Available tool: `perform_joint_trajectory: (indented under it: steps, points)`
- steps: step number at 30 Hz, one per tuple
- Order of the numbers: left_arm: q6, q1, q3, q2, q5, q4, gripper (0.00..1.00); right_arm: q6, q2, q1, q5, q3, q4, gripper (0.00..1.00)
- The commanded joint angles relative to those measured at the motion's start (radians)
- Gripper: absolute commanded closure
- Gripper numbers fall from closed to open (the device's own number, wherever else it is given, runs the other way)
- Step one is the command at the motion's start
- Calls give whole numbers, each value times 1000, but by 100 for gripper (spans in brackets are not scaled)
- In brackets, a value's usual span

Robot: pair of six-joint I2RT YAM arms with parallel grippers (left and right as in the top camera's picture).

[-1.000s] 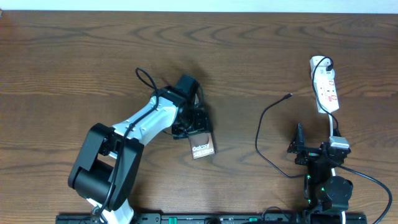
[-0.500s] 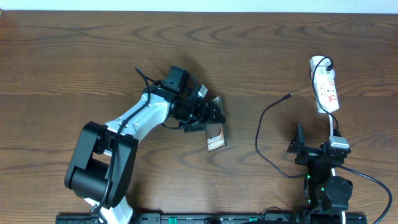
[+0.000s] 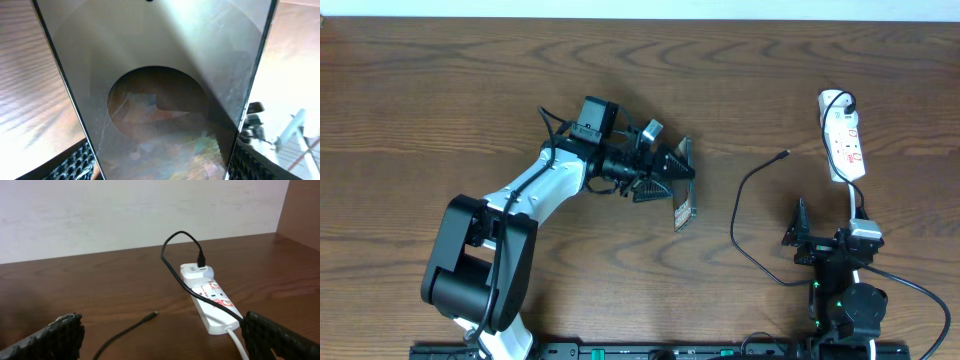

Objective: Plug charger to phone and switch on socket

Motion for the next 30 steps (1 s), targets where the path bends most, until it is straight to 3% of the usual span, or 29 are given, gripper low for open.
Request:
perform_joint_trajectory:
  steps: [1,15,30]
  points:
    - [-196,5,-3,-30,93,60,28,-9,-5,8,-2,-3,-2,1]
    - [-684,58,-3,-30,93,388,33,-9,-5,8,-2,-3,-2,1]
    - [-726,89,-3,-30,90,431,33,-9,-5,8,-2,-3,-1,1]
